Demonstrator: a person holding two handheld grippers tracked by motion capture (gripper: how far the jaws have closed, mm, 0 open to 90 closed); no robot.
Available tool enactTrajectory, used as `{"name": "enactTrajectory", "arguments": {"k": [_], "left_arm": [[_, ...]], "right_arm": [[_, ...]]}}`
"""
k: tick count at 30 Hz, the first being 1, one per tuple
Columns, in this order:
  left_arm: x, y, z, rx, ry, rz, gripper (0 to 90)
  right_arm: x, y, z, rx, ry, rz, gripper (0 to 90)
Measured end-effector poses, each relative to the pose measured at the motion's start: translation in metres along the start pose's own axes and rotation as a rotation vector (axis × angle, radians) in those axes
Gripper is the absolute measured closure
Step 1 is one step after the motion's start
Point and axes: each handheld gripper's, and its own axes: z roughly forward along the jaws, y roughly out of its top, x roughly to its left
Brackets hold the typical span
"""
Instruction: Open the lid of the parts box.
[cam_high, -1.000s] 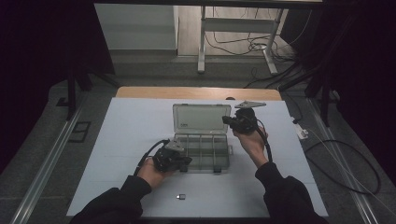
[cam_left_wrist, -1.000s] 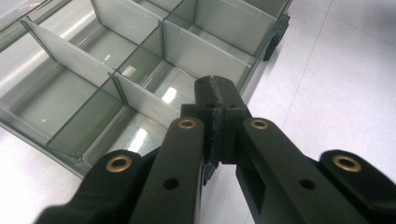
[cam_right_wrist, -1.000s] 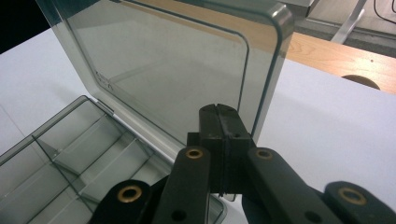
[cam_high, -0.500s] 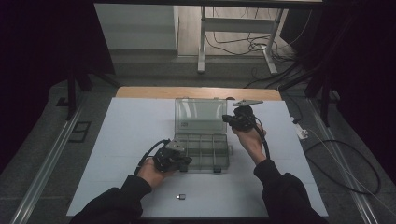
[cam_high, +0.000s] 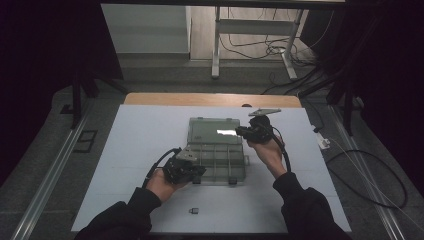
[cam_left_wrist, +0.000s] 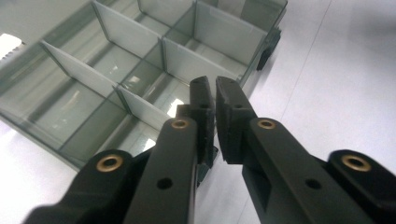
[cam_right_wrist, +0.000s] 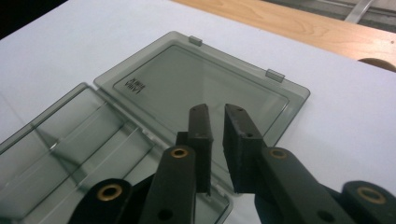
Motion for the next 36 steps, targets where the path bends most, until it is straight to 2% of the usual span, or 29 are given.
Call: {"name": "enactTrajectory", "arguments": {"k": [8, 16, 20, 21, 23, 29, 36], "left_arm": [[0.006, -0.004, -0.02, -0.042, 0.022, -0.049, 75.4], [0.011, -0.008, -0.032, -0.053, 0.052, -0.067, 61.9], [0.012, -0.01, -0.036, -0.059, 0.066, -0.077, 53.9], [0.013, -0.01, -0.037, -0.056, 0.071, -0.079, 53.1], [0.014, -0.011, -0.039, -0.055, 0.076, -0.085, 52.5], [0.017, -0.014, -0.045, -0.053, 0.072, -0.105, 44.3], [0.017, -0.018, -0.05, -0.067, 0.068, -0.114, 31.6]], "right_arm": [[0.011, -0.004, -0.012, 0.008, 0.008, -0.025, 68.7], [0.02, -0.011, -0.022, 0.02, 0.012, -0.05, 56.9], [0.024, -0.011, -0.025, 0.028, 0.028, -0.051, 50.9], [0.026, -0.012, -0.026, 0.025, 0.045, -0.049, 48.0], [0.027, -0.012, -0.027, 0.027, 0.049, -0.047, 46.8], [0.036, -0.015, -0.031, 0.05, 0.052, -0.083, 37.2], [0.042, -0.02, -0.037, 0.042, 0.066, -0.071, 31.4]]}}
